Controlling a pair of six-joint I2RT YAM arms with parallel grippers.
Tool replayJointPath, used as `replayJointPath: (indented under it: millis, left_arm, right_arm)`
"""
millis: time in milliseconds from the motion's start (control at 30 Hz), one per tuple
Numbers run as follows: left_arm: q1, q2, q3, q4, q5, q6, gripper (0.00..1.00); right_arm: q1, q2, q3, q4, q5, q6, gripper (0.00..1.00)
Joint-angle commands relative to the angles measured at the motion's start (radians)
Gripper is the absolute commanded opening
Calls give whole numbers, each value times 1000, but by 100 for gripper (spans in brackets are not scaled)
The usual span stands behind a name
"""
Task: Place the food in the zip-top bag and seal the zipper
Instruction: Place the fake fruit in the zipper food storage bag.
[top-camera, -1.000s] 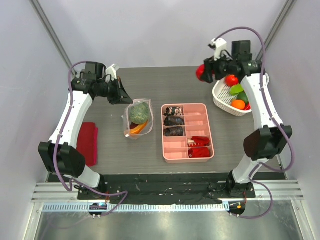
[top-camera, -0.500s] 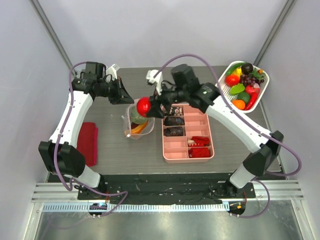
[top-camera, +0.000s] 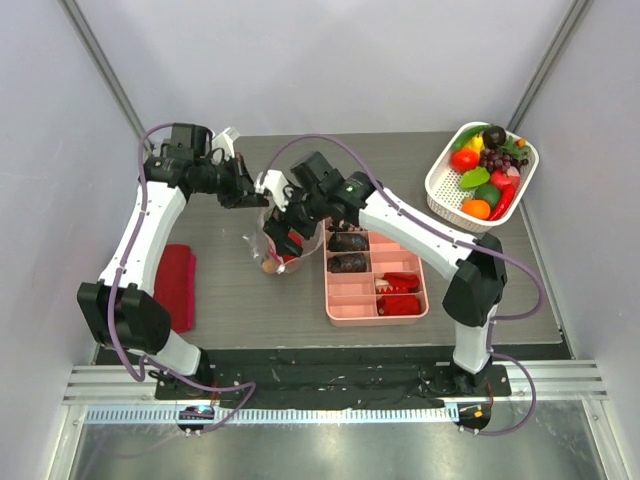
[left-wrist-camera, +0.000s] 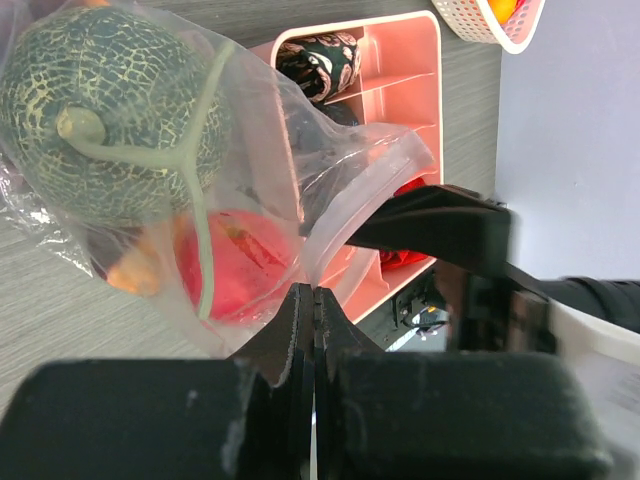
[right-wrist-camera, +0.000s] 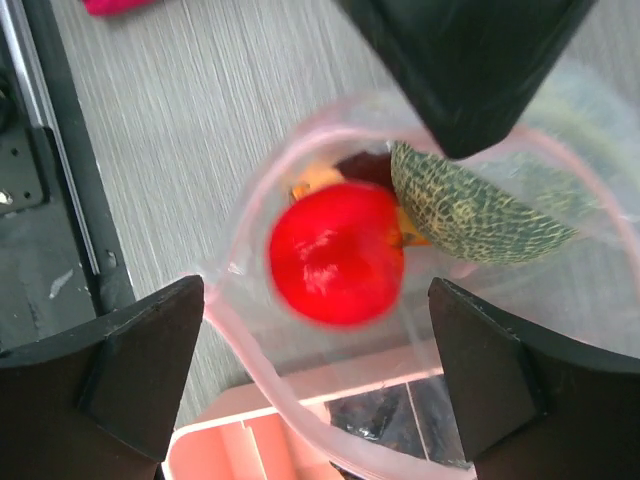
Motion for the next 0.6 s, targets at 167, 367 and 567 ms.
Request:
replayJointPath:
  millis: [167,367,567]
  left_arm:
    - [2,-9,-3,40,33,-11,0]
    - [2,-15,-9,48,36,-18,0]
    - [2,-23,-19,51,28,-15,0]
  right_arm:
    - [-102,-246,-7,6,-60,59,100]
    - [-517,-294,-73,-31,-166,154,98]
    - [-920,-220,-60,-201,-73,72,93]
